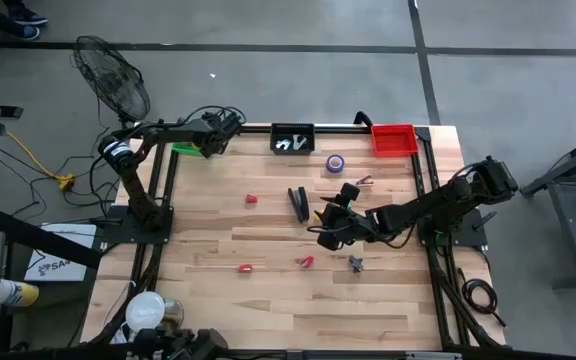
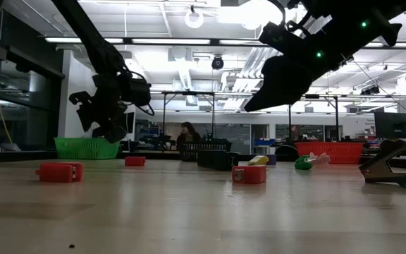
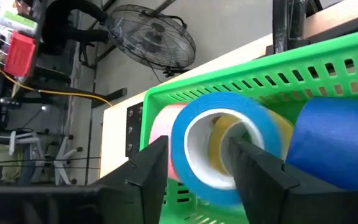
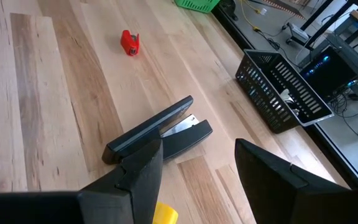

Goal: Pick and place Stapler, Stapler remover, tape
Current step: Put the light blue tape in the green bin, then put the top red stapler in the red bin

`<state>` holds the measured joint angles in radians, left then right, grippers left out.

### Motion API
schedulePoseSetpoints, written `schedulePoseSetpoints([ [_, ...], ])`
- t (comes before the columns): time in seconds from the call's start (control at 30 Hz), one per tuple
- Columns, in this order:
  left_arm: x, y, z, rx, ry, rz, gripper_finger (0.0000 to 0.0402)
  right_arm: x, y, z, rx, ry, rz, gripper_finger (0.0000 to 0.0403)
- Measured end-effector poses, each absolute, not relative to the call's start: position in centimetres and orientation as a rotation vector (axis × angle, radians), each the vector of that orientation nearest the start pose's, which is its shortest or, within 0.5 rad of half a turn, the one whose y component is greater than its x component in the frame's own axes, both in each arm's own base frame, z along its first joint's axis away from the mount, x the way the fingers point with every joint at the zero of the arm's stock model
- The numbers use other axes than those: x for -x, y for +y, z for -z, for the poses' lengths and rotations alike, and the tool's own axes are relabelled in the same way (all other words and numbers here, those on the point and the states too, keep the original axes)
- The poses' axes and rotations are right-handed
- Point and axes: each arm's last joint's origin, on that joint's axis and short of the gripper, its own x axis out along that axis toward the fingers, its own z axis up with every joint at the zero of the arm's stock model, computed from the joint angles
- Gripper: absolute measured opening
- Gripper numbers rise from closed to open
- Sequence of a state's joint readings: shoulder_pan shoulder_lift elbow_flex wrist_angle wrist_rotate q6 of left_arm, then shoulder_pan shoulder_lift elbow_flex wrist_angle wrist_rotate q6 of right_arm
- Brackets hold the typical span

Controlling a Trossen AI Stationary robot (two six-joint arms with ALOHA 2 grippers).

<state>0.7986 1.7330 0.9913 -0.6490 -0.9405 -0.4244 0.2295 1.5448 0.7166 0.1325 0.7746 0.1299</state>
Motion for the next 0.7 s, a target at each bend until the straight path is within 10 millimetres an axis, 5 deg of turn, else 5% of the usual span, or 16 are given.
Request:
schedulePoseSetpoints([
  [0.3,-18.3,22.0,-19.2,0.201,1.144,-1.691,0.0188,-28.8,4.6,-17.1,0.216,0.58,0.56,0.0193],
  [0.7,-17.6,20.2,-23.3,0.406,0.984,-1.421,0.0189,-28.8,4.6,-17.1,0.213,0.579,0.56,0.0193],
])
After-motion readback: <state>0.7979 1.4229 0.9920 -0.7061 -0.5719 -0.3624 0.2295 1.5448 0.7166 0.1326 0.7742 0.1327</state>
